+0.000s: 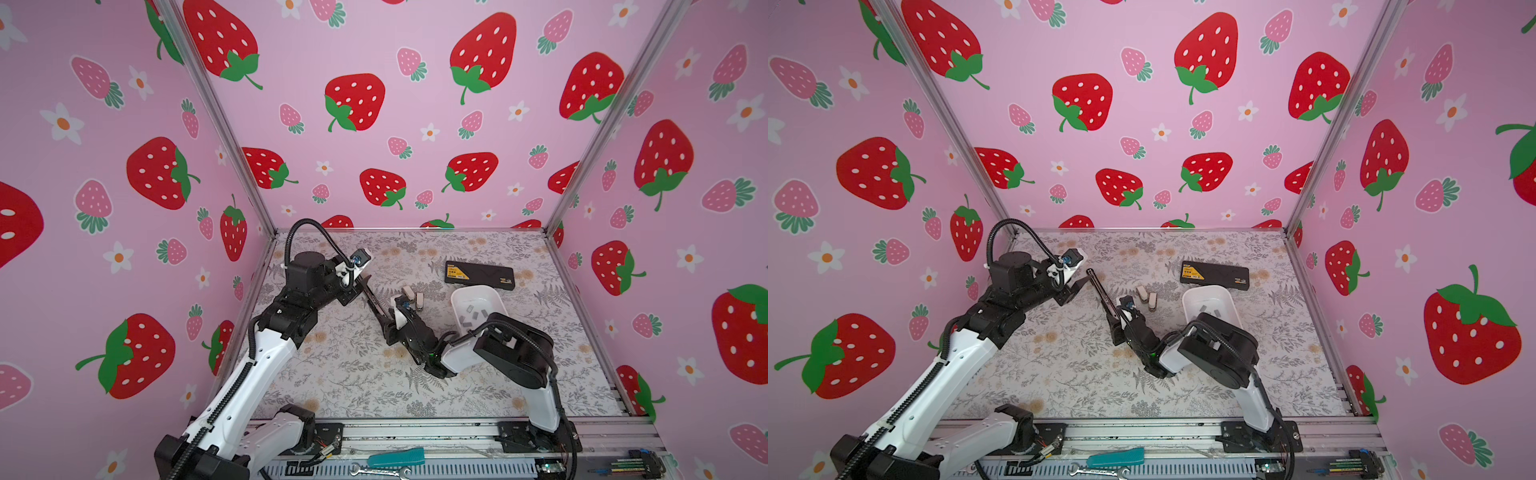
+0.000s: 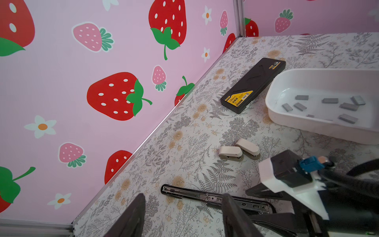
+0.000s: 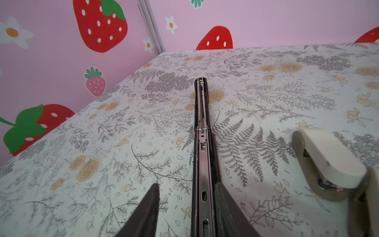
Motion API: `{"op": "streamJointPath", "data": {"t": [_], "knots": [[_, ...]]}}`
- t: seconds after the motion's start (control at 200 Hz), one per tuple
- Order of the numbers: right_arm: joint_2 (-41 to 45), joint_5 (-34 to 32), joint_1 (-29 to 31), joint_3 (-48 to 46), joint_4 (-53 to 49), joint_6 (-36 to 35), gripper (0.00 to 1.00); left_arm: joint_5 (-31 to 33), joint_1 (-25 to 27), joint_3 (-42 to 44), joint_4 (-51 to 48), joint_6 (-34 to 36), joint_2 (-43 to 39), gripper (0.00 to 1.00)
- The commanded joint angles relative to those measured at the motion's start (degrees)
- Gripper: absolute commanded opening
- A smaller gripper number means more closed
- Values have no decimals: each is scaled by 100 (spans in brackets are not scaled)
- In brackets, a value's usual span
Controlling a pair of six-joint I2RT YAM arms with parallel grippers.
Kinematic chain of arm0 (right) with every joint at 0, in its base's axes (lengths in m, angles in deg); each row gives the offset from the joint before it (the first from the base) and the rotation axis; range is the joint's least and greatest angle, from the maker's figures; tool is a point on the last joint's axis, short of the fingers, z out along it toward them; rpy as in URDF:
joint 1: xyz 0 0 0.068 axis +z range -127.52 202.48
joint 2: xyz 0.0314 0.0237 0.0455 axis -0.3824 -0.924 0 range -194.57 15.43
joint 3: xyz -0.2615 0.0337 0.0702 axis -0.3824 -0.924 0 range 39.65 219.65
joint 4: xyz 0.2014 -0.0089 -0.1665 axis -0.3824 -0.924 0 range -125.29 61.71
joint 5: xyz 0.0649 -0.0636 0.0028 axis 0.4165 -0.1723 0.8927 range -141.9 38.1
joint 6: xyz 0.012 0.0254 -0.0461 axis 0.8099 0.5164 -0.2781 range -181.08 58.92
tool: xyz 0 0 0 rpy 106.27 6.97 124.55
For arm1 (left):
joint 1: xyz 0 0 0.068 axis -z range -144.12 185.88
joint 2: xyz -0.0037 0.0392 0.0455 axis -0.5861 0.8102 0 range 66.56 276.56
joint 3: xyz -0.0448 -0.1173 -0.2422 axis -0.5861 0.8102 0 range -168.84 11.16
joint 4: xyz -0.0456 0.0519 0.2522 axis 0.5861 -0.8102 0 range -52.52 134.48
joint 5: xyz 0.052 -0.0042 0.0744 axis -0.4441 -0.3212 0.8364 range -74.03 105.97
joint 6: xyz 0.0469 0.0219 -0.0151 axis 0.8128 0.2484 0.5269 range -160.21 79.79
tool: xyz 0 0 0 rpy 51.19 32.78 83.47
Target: Load the staples into the stapler
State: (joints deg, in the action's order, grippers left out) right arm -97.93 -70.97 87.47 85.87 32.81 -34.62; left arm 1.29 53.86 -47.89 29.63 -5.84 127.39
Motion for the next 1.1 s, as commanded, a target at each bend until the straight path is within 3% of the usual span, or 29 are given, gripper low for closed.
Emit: {"op": "streamJointPath", "data": {"t": [0.0, 0.2, 0.34, 0.475, 0.49, 0.625, 0.785, 1.095], "knots": [[741, -219, 31, -406, 134, -17, 46, -280, 100, -278, -230, 243, -10, 61], [1970, -607, -322, -1394, -412, 94, 50, -1123, 110, -139, -122, 764, 234, 59], [2847, -380, -1023, -1716, -1183, 161, 51, -1557, 118, 193, 87, 2179, 561, 64], [3636, -284, -1566, -1873, -1975, -66, 51, -1702, 109, -325, -160, 3048, 1217, 64], [3748, -294, -1611, -1881, -2078, -142, 55, -1775, 114, -417, -240, 3167, 1293, 64], [4505, -411, -1794, -1987, -2634, -532, 62, -2181, 114, -1018, -483, 3912, 2088, 64], [5040, -306, -2106, -2176, -2667, -815, 67, -2101, 114, -1386, -450, 4594, 3033, 64], [5105, -321, -2807, -2230, -2762, -1284, 72, -1702, 534, -2586, -1380, 5675, 4776, 60]]}}
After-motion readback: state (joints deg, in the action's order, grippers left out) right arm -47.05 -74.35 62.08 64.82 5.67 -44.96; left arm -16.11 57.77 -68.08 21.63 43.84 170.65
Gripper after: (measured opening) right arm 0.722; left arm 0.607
